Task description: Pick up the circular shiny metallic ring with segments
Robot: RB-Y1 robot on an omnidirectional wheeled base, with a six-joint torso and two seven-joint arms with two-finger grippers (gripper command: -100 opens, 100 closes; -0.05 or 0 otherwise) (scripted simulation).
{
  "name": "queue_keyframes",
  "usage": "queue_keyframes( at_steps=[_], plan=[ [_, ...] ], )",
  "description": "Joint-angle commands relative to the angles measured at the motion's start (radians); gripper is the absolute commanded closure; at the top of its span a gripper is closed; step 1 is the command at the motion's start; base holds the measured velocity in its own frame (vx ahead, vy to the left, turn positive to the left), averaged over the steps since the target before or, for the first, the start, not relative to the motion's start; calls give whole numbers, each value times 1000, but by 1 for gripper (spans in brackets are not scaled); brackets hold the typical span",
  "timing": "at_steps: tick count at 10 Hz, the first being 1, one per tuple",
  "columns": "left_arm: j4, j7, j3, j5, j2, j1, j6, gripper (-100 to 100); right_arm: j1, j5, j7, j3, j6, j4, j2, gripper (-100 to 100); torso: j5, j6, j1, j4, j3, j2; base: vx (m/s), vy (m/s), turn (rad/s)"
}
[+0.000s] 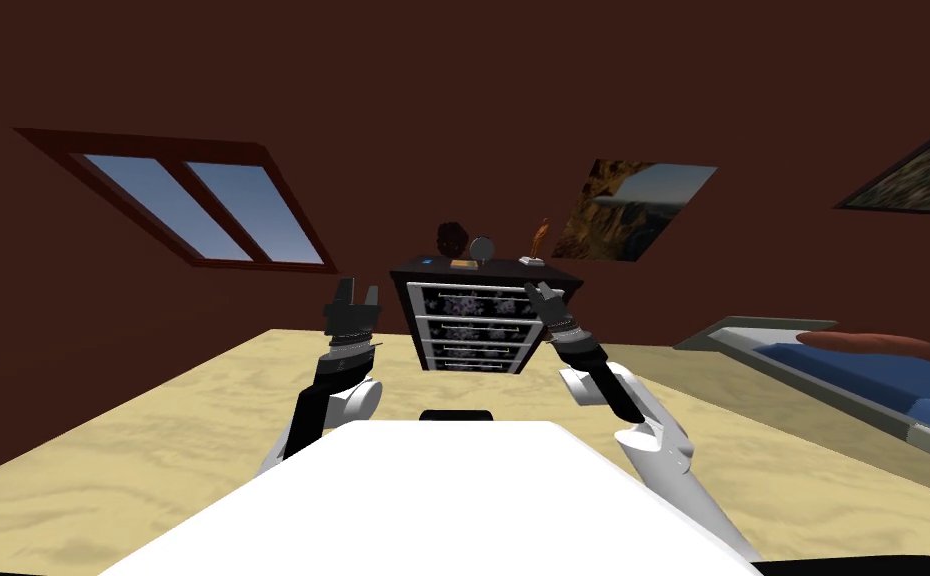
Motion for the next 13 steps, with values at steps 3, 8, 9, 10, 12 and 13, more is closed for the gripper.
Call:
queue_keyframes(
  at_steps=[3, 8, 9, 10, 12, 13],
  plan=[
    [0, 0, 0, 0, 0, 0, 0, 0, -31, 20, 75, -13, 39, 34, -93, -100, 0, 0, 1, 0, -1, -1, -68, 32, 32],
    [0, 0, 0, 0, 0, 0, 0, 0, -94, 67, 209, -26, 98, 123, -244, -100, 0, 0, 2, -1, -1, -3, -52, 36, 52],
    [0, 0, 0, 0, 0, 0, 0, 0, -94, 67, 221, -26, 98, 123, -274, -100, 0, 0, 2, -1, -2, -3, -30, 37, 44],
    [0, 0, 0, 0, 0, 0, 0, 0, -114, 84, 256, -28, 114, 158, -308, -100, 0, 0, 1, -1, -2, -4, -24, 42, 92],
    [0, 0, 0, 0, 0, 0, 0, 0, -133, 102, 305, -28, 127, 195, -369, -100, 0, 0, 1, -1, -3, -5, -20, 40, 70],
    [0, 0, 0, 0, 0, 0, 0, 0, -133, 102, 319, -28, 127, 195, -398, -100, 0, 0, 2, -1, -3, -5, -15, 38, 37]
  ],
)
